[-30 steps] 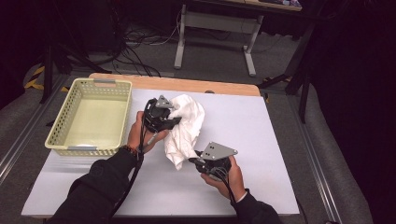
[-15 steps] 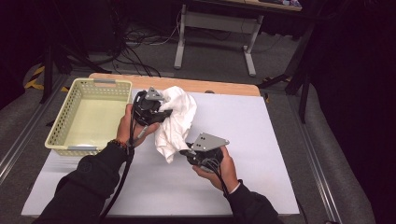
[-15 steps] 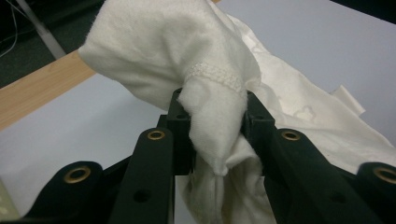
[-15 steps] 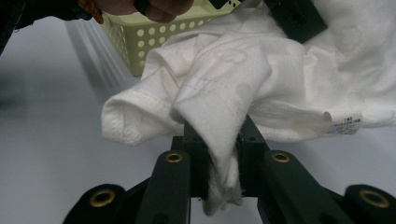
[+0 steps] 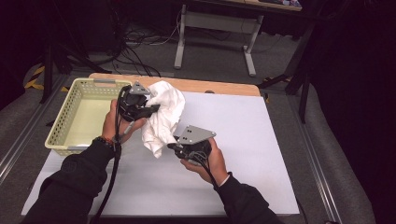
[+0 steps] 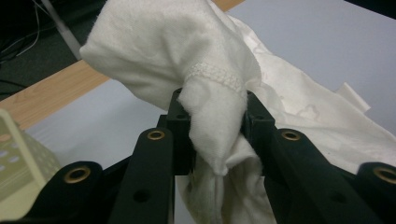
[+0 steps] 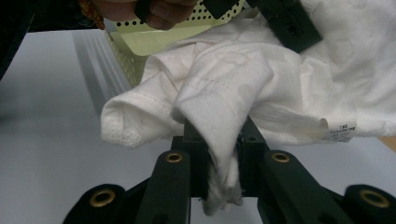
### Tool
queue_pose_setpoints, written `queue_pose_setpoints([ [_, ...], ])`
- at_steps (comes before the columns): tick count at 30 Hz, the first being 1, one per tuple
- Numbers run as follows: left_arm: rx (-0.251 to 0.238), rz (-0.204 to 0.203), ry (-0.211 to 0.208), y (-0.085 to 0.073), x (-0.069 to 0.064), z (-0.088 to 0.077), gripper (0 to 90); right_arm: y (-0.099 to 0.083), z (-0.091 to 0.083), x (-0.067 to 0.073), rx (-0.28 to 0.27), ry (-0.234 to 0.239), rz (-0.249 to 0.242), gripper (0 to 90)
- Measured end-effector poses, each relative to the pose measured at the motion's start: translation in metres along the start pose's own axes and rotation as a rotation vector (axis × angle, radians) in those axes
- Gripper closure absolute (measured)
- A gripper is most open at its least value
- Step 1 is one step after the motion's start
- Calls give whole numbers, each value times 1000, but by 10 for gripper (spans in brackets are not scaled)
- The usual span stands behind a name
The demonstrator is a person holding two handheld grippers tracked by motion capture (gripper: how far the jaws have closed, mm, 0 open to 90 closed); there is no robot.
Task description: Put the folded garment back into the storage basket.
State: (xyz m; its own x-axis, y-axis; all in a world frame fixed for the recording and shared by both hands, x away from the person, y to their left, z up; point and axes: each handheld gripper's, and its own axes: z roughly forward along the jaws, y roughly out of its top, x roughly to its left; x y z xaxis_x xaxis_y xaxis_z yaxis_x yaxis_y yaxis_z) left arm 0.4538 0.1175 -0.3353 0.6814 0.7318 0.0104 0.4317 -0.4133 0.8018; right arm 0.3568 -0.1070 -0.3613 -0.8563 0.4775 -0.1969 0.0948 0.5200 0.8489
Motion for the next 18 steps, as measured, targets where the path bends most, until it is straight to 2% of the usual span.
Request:
queue_pose_setpoints([
  [14,11,-20,58,-16,31,-26,709,28,40,16,0,37,-45,786],
  [18,8,-33,72,-21,40,-33,709,35,50,20,-13,42,-44,785],
])
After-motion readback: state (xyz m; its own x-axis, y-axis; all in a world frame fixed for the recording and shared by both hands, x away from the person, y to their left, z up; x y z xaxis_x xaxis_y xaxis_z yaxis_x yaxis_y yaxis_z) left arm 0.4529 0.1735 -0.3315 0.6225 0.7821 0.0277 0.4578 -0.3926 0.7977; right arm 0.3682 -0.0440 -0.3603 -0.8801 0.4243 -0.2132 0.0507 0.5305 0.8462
